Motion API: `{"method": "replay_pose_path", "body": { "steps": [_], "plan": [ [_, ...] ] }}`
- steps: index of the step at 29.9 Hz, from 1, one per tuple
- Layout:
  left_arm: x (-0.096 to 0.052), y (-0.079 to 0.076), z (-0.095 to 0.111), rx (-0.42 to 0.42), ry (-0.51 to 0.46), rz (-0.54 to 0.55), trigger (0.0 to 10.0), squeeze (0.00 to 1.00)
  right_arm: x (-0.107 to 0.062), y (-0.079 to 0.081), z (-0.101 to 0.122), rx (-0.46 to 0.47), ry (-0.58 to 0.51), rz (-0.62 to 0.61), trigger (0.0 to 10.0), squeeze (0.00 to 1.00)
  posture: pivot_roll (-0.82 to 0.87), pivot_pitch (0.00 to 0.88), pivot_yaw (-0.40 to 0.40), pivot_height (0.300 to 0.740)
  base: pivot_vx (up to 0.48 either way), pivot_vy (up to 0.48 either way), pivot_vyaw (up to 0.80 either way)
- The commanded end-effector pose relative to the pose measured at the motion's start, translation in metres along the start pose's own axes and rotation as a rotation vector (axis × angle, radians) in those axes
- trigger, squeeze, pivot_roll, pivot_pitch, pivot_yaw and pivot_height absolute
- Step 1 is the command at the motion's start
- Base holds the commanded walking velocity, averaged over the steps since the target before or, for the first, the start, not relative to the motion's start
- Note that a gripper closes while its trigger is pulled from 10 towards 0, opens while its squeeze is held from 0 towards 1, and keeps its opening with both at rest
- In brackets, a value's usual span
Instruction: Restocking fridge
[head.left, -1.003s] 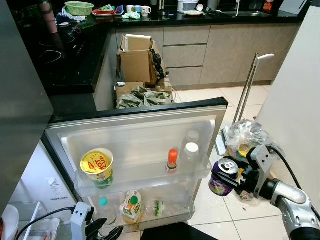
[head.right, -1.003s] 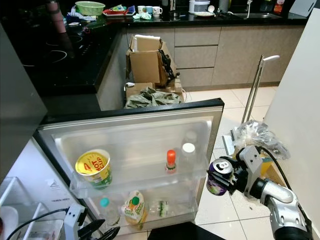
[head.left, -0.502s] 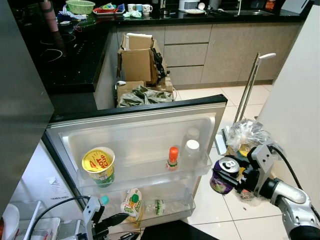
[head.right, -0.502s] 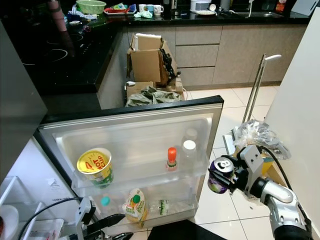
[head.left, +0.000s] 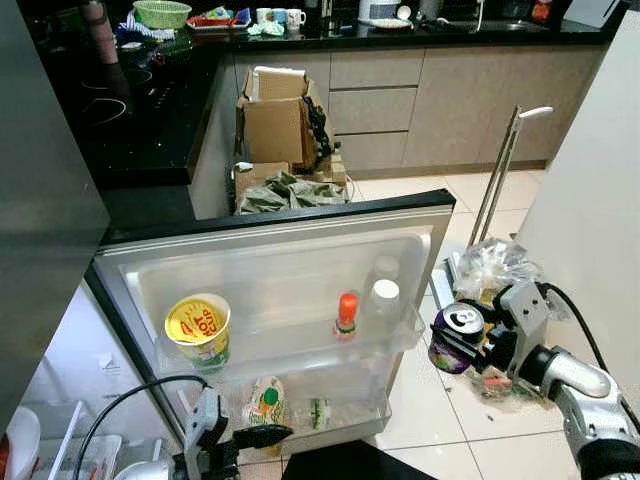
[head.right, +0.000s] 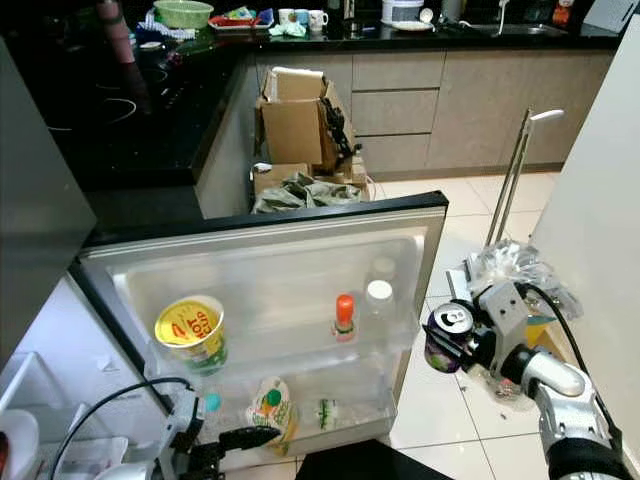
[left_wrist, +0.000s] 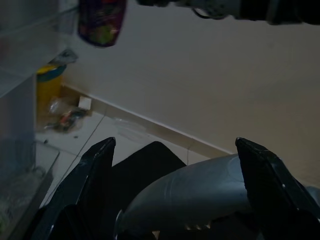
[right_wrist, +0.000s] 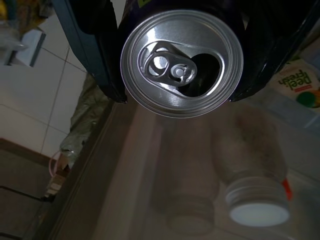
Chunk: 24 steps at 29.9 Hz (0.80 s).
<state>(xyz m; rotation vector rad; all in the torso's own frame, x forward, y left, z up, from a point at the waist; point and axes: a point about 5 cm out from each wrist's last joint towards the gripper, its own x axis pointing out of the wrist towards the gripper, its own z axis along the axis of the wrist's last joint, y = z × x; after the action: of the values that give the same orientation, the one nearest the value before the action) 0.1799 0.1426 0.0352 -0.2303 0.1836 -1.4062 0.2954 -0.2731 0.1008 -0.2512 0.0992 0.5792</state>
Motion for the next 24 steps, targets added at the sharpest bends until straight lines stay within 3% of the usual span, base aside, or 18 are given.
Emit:
{"method": "replay_pose_path", "body": {
  "steps": [1,3,14,20,24],
  "plan": [
    [0.008,-0.003,0.008,0.044,0.039,-0.039,10.0,0.0,0.002,-0.003,0.002,-0.033,0.016,-0.004,10.0,0.0,-0.04,0.021,0.005,0.74,0.0,0.0,0.0],
    [0.017,-0.006,0.011,0.097,0.095,-0.073,10.0,0.0,0.003,-0.004,0.003,-0.042,0.018,-0.008,10.0,0.0,-0.04,0.015,0.006,0.74,0.0,0.0,0.0],
    [0.038,-0.01,0.009,0.078,0.104,-0.14,10.0,0.0,0.003,-0.005,0.003,-0.067,0.031,-0.012,10.0,0.0,-0.05,0.003,0.011,0.74,0.0,0.0,0.0],
    [0.042,-0.006,0.01,0.094,0.114,-0.096,10.0,0.0,0.001,-0.01,0.004,-0.084,0.037,-0.033,10.0,0.0,-0.05,0.004,0.011,0.74,0.0,0.0,0.0],
    [0.052,0.005,0.009,0.13,0.148,-0.004,10.0,0.0,0.002,-0.012,0.007,-0.095,0.031,-0.043,10.0,0.0,-0.05,0.006,0.013,0.74,0.0,0.0,0.0]
  ]
}}
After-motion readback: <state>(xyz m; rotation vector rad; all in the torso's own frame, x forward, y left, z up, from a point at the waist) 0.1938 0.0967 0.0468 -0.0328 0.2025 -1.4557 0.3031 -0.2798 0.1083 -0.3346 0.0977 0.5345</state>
